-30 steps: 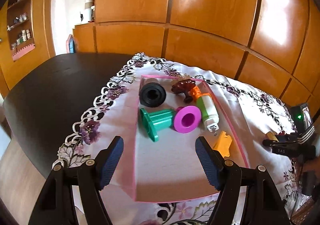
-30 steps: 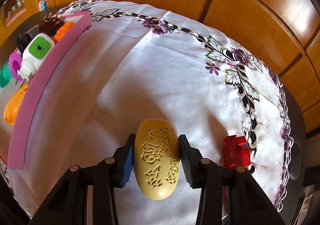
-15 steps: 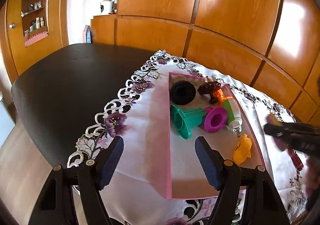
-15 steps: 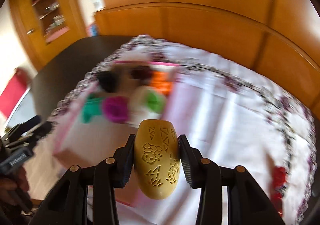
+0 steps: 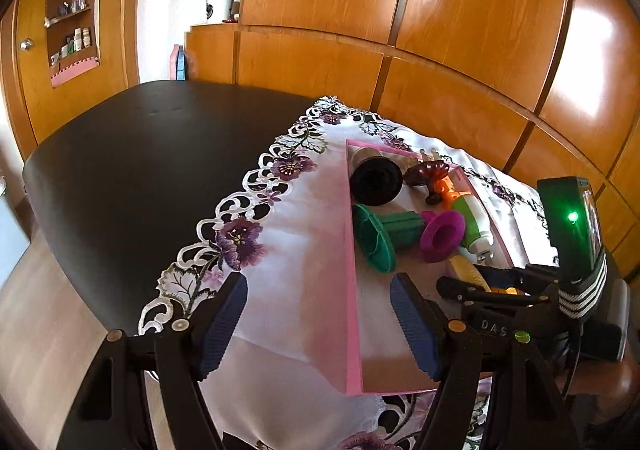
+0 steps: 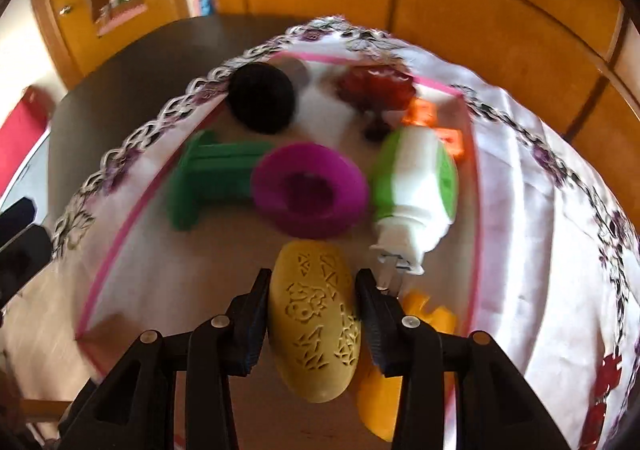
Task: Organize rigid objects
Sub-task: 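Carry the yellow soap bar into the tray and open the right tool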
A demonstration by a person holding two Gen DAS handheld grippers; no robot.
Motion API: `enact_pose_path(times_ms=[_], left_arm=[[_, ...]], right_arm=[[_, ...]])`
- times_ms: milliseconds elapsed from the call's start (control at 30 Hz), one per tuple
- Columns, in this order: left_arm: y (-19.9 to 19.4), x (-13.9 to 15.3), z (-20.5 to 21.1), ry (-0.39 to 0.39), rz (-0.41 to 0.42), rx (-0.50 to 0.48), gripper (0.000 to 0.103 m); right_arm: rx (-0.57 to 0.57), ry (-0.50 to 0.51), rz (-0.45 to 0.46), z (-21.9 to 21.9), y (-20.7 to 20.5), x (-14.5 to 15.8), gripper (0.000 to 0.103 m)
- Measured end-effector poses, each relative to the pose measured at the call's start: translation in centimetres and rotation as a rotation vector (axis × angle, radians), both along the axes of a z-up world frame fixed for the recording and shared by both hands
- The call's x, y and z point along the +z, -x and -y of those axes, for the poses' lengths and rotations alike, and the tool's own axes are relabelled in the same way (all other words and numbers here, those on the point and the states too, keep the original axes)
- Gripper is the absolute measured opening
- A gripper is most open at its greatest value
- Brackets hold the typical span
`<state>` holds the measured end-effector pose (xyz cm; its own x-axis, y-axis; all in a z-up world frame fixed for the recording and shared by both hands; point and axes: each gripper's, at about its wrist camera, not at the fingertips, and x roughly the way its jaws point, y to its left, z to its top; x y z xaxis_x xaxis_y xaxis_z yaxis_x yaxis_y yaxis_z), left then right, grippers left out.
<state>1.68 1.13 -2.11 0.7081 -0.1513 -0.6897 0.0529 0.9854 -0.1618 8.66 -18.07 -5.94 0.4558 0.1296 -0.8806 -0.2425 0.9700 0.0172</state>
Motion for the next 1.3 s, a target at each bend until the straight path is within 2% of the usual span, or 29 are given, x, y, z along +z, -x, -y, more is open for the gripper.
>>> enact_pose_path(times_ms=[267,367,900,1133,1300], left_arm=[[0.2,0.3,0.4,-0.010,0.007,-0.010,0.074],[0.2,0.3,0.6,-0.013,0.010,-0.016,0.074],[0.6,0.9,1.6,-0.034,0.023,-0.046,0.075],[1.0,1.4,2.5,-0.048,0.042,-0.075,0.075],[1.1,1.9,3.3,-0.059,0.058,-0.099,0.075]], right_arm=[[-0.011,0.006,-0.004,0.0,-0.2,0.0,0.042],[-0.027,-0.028,-0.015,0.1,-0.1,0.3,0.043],[-0.062,-0.096,0.104,1.8,1.6,4.1,0.046],[-0.111,-0.117,0.165,4.8,2.8,6.5,0.046],[-0.183,-0.093,0.195,8.9,3.8,7.8,0.046]])
